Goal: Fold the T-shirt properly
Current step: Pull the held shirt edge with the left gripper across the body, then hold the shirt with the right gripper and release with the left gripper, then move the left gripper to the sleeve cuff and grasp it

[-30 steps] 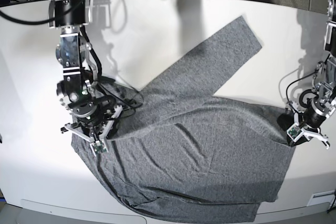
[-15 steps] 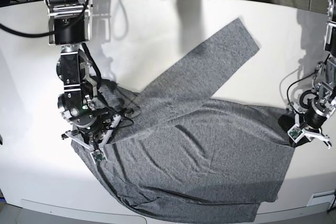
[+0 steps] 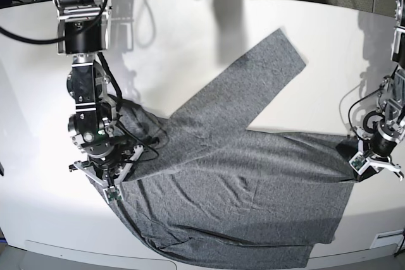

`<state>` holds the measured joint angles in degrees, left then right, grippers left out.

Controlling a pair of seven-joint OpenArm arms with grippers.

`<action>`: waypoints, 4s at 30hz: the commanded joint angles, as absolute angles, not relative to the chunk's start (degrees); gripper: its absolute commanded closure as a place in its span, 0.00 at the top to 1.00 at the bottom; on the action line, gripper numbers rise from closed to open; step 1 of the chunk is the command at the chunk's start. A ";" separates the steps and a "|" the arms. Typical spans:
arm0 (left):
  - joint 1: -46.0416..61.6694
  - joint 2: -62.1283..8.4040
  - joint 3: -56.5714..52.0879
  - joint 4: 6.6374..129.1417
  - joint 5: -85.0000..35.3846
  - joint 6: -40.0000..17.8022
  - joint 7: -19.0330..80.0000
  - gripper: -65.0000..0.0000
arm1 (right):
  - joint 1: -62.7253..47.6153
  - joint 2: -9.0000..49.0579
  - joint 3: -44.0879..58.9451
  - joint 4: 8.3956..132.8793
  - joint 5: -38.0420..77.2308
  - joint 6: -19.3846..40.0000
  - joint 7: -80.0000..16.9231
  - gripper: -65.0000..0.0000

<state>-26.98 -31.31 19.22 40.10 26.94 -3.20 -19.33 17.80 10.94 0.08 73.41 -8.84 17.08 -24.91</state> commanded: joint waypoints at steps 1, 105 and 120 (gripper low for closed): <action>-28.73 -32.21 18.76 40.80 26.46 -2.22 -20.43 0.00 | 19.51 11.27 0.36 74.67 -8.97 15.66 -23.33 0.00; -19.46 -32.03 18.76 57.82 7.86 -1.26 -5.10 0.28 | 19.53 14.68 0.36 74.56 -8.27 26.15 -19.29 0.45; 7.20 -34.74 18.81 106.21 6.92 -1.30 35.73 0.28 | 19.51 19.84 0.36 74.56 -5.50 26.17 -20.84 0.45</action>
